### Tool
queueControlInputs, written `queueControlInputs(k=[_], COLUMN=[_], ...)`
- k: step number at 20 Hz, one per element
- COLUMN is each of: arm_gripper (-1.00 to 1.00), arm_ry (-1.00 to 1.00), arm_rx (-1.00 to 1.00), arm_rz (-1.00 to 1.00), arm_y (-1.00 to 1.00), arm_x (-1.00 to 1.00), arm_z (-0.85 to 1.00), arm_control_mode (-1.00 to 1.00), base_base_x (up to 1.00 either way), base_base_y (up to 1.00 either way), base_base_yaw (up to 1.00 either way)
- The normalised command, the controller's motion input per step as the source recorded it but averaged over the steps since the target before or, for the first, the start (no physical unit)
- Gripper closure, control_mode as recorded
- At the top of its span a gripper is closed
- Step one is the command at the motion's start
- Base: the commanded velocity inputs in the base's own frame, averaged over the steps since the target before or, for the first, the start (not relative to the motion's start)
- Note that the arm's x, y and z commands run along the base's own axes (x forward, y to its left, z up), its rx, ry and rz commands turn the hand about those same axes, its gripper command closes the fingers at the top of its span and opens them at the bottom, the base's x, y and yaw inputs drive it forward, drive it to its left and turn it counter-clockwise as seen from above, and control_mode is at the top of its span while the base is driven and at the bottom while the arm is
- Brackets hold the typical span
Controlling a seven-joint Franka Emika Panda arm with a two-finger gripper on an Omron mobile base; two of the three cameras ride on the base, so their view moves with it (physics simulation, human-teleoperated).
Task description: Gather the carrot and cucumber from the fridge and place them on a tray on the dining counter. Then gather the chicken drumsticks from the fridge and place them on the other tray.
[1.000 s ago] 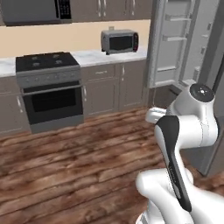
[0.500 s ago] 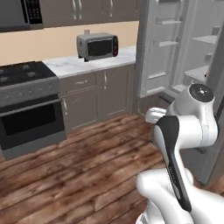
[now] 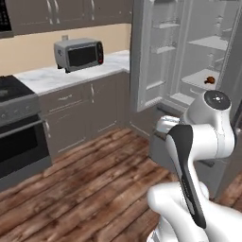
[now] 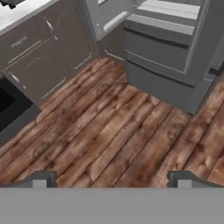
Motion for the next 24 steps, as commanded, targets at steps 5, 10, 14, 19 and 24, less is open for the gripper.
queueControlInputs(k=[5,10,14,19,24], arm_gripper=[-1.00,-1.00,-1.00,-1.00,-1.00], arm_ry=[0.00,0.00,0.00,0.00,0.00], arm_rx=[0.00,0.00,0.00,0.00,0.00], arm_rz=[0.00,0.00,0.00,0.00,0.00], arm_y=[0.00,0.00,0.00,0.00,0.00], arm_x=[0.00,0.00,0.00,0.00,0.00], arm_z=[0.00,0.00,0.00,0.00,0.00], arm_control_mode=[1.00,1.00,1.00,1.00,1.00], base_base_x=[0.51,0.49,0.43,0.41,0.54], base_base_y=[0.10,0.12,0.11,0.09,0.20], base_base_yaw=[-0.37,-0.36,-0.33,-0.33,-0.27])
